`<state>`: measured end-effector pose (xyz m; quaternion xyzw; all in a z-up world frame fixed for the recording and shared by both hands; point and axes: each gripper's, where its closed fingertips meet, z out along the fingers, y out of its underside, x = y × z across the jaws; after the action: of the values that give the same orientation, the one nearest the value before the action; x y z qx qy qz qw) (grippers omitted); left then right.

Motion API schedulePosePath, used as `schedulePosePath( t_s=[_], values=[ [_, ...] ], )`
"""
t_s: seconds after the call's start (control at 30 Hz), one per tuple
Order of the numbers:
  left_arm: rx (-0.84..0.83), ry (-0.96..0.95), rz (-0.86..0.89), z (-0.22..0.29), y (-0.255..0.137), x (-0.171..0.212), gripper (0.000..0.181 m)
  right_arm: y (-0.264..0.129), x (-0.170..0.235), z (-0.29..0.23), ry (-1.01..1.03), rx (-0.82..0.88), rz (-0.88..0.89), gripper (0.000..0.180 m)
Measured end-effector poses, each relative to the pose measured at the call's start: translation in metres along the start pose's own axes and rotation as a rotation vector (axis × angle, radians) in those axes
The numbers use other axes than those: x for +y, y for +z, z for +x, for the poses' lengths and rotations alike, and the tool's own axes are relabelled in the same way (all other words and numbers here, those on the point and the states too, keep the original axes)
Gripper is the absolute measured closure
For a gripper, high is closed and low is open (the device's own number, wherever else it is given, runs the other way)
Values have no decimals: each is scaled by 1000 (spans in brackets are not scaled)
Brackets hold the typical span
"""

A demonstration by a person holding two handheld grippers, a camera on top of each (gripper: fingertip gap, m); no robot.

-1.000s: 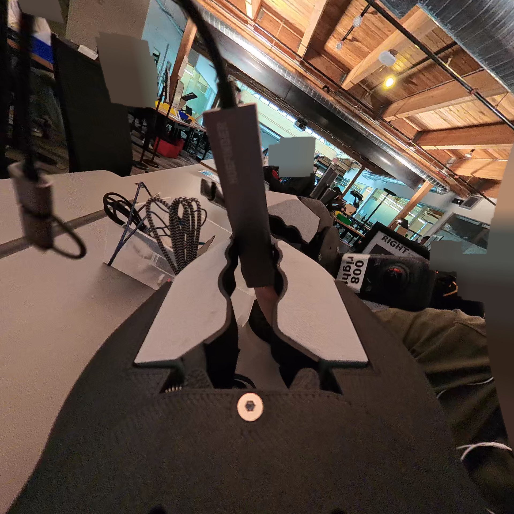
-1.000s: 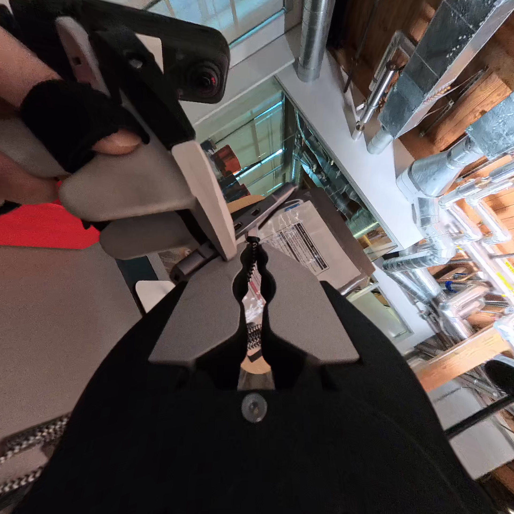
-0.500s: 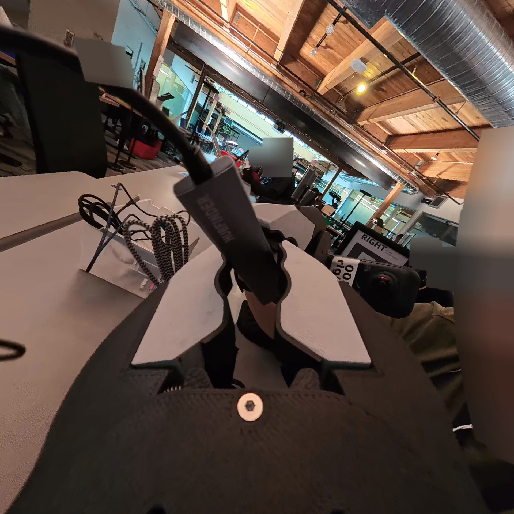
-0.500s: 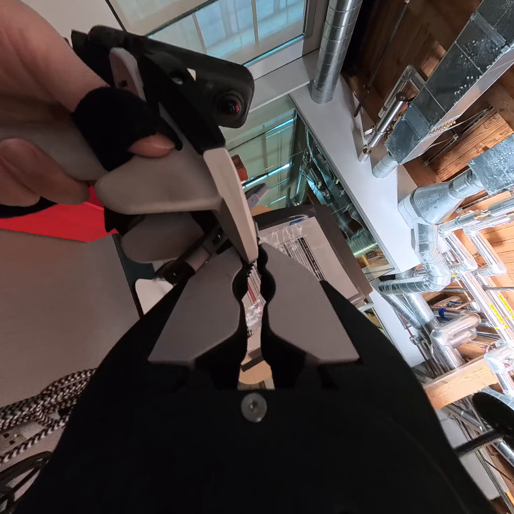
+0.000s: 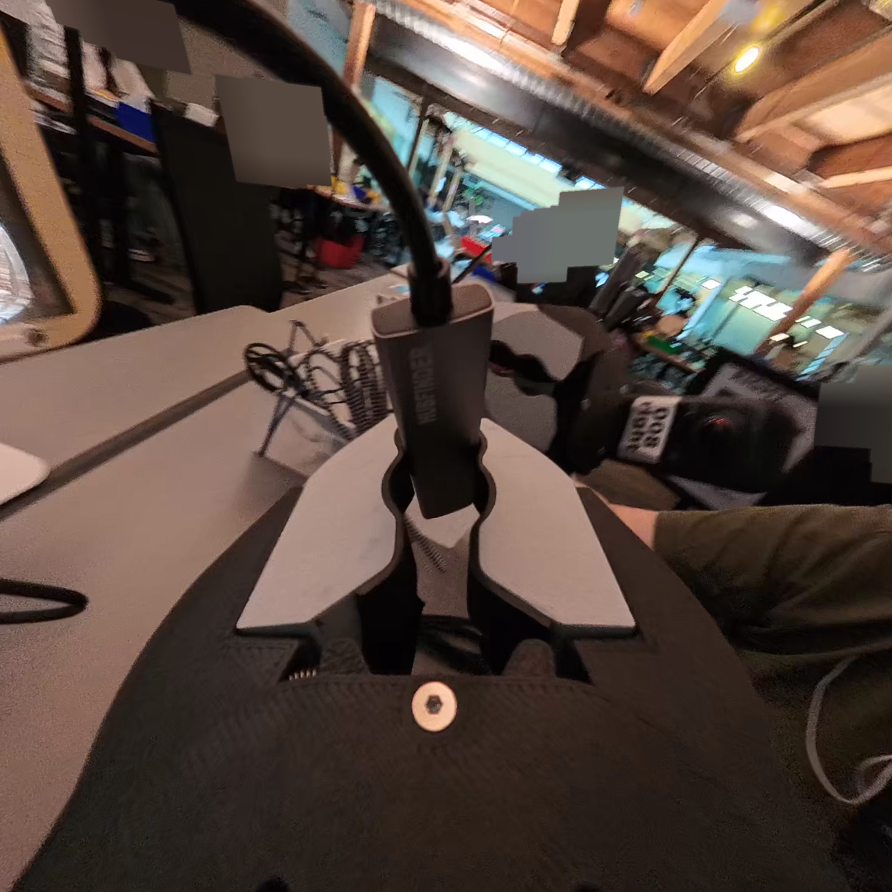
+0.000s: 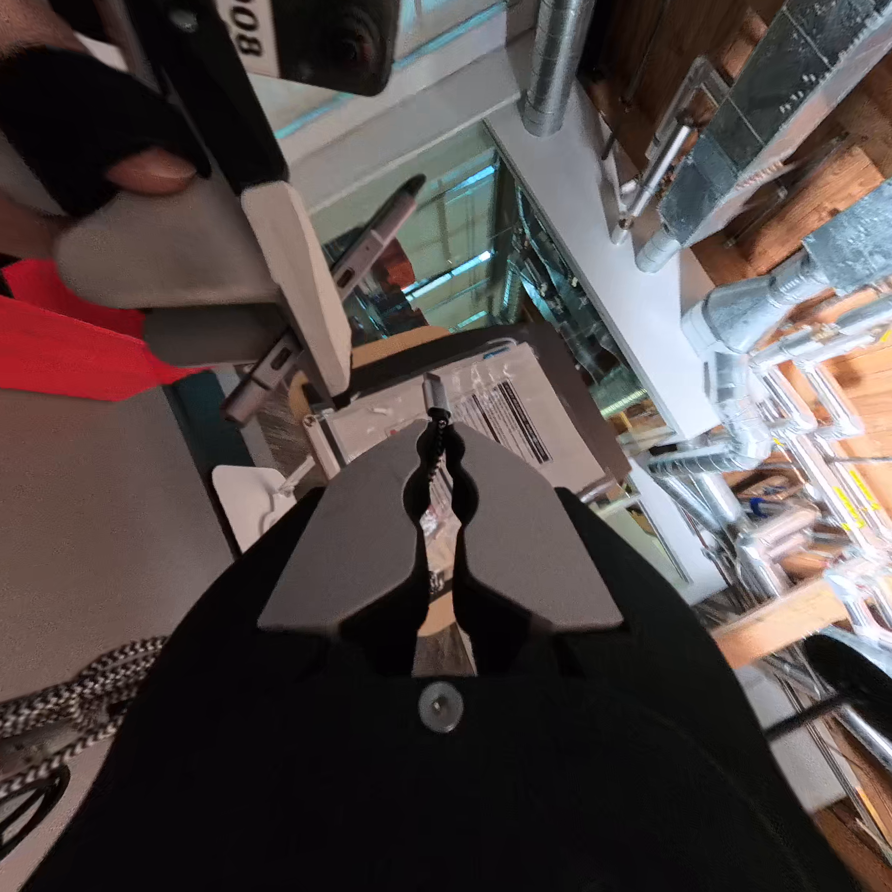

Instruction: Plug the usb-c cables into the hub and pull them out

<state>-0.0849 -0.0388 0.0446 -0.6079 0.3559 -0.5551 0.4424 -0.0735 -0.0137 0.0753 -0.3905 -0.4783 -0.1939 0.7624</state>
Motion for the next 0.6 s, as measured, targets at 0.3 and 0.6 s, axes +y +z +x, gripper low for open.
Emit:
schedulePosePath(
  t_s=[0.3,0.6],
  values=[
    [-390,316,-181,-31,-24,1,160,-24,-48,-23,-254,-195,79,176],
    [-408,258,-387,-31,-26,26,160,-15,-38,-40,-424,-183,-13,176]
  ],
)
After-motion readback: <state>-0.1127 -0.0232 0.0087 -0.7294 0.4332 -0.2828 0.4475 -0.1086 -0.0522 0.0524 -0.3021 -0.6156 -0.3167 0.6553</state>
